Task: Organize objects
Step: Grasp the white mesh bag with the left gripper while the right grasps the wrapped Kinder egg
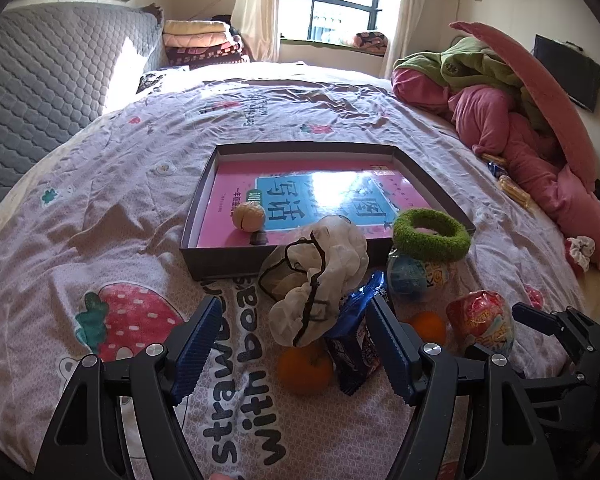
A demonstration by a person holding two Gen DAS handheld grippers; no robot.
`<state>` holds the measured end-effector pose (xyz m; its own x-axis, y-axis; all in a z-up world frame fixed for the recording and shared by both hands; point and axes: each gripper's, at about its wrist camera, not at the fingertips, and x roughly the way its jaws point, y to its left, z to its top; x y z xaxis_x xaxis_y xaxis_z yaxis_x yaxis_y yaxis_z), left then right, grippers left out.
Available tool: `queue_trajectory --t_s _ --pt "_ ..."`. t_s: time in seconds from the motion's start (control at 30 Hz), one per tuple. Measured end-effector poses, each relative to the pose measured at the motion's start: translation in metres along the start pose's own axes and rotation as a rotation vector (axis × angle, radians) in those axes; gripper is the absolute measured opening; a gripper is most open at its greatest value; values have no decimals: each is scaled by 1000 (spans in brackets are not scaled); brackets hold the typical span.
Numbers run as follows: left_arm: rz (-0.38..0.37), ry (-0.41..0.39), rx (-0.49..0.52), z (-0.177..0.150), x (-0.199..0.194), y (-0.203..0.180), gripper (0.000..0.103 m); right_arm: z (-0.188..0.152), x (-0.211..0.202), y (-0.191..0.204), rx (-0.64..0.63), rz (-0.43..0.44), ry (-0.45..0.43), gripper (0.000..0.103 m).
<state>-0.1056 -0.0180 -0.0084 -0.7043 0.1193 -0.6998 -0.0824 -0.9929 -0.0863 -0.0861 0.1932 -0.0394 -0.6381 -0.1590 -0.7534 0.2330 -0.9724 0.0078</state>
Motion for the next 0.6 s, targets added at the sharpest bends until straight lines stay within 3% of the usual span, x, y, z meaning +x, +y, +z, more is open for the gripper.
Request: queue_trajectory --t_s 0.13,0.33,0.43,0.6 --pt "-3 0 -9 3 9 2 76 1 6 1 -8 4 12 79" --pt "-11 21 -25 2 24 7 70 1 13 3 -28 -7 22 63" --pt "-26 30 -27 2 29 7 59 1 18 3 -27 -4 33 53" --pt "-47 50 -18 3 37 4 28 3 20 3 -29 10 17 52"
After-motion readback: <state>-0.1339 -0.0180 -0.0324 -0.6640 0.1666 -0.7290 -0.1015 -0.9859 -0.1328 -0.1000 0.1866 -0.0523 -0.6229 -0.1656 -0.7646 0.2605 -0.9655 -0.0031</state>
